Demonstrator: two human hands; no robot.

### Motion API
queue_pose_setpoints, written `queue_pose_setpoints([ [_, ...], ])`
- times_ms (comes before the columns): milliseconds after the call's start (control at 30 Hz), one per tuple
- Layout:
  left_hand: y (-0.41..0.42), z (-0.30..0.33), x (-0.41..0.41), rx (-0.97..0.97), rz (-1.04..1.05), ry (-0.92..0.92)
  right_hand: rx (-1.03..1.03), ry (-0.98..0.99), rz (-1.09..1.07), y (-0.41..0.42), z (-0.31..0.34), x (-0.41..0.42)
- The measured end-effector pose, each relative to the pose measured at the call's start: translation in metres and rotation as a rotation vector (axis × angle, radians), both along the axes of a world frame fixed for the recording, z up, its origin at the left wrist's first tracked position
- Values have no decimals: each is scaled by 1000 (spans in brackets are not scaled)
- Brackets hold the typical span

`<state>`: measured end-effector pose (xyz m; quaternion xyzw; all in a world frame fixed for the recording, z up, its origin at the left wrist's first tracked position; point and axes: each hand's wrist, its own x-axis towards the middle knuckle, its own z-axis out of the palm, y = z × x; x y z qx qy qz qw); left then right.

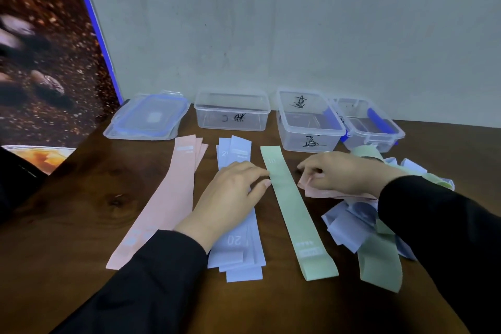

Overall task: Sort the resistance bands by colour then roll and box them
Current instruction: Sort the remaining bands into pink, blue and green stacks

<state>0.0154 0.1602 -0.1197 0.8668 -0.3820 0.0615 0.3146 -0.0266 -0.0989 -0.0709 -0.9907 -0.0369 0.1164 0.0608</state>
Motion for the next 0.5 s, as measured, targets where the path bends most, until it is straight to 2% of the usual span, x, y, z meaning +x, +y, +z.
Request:
queue_pose_setpoints([
  [100, 0, 0, 2, -10, 6, -3, 10, -47, 10, -4, -4, 2],
  [200, 1, 0, 4, -22, 6, -11, 56, -181, -42, -6, -1, -3],
  [333, -3, 6, 1, -61, -20, -8, 345, -380, -188, -11, 16, -15],
  [500, -33, 59, -13, -89, -90, 112, 521, -503, -151, -4, 51, -32],
])
